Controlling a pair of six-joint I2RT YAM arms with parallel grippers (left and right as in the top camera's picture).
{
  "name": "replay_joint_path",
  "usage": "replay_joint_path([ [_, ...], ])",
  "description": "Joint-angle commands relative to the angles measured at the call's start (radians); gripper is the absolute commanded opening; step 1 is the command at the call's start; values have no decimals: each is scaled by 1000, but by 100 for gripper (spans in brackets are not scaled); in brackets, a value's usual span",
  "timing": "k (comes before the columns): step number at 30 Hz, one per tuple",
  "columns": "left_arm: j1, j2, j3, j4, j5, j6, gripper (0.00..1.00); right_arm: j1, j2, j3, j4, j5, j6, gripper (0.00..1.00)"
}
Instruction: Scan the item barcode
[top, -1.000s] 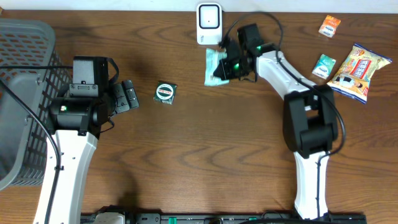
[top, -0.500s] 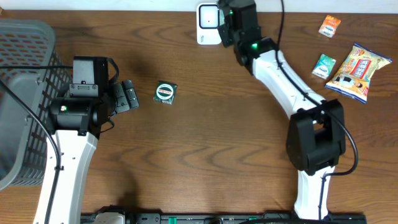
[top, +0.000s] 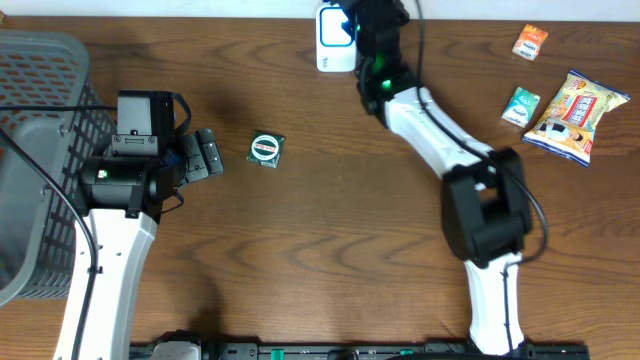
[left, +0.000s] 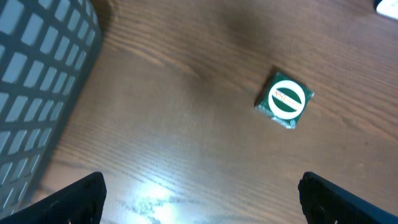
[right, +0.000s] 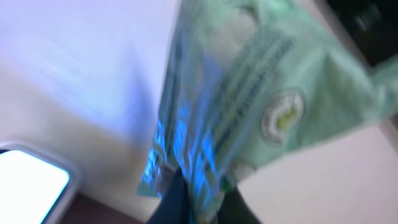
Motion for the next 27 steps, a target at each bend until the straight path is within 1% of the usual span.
replay_joint_path([
  [1, 3, -4, 5, -5, -13, 5, 98, 21, 107, 0, 174, 116, -229, 1],
  [3, 3, -4, 5, -5, -13, 5, 98, 29, 150, 0, 290, 118, -259, 1],
  [4, 3, -4, 5, -5, -13, 5, 98, 38, 173, 0, 312, 107, -276, 1],
  [11, 3, -4, 5, -5, -13, 5, 98, 51, 220, 0, 309, 100, -285, 1],
  [14, 3, -4, 5, -5, -13, 5, 98, 51, 219, 0, 358, 101, -280, 1],
  [17, 3, -4, 5, -5, -13, 5, 98, 46, 215, 0, 391, 121, -304, 1],
  [21, 3, -4, 5, -5, -13, 5, 98, 22, 190, 0, 383, 178, -295, 1],
  [23, 3, -4, 5, -5, -13, 5, 98, 2, 161, 0, 363, 221, -243, 1],
  [25, 3, -4, 5, -5, -13, 5, 98, -25, 117, 0, 294, 248, -191, 1],
  [27, 3, -4, 5, -5, -13, 5, 98, -59, 68, 0, 186, 251, -140, 1],
])
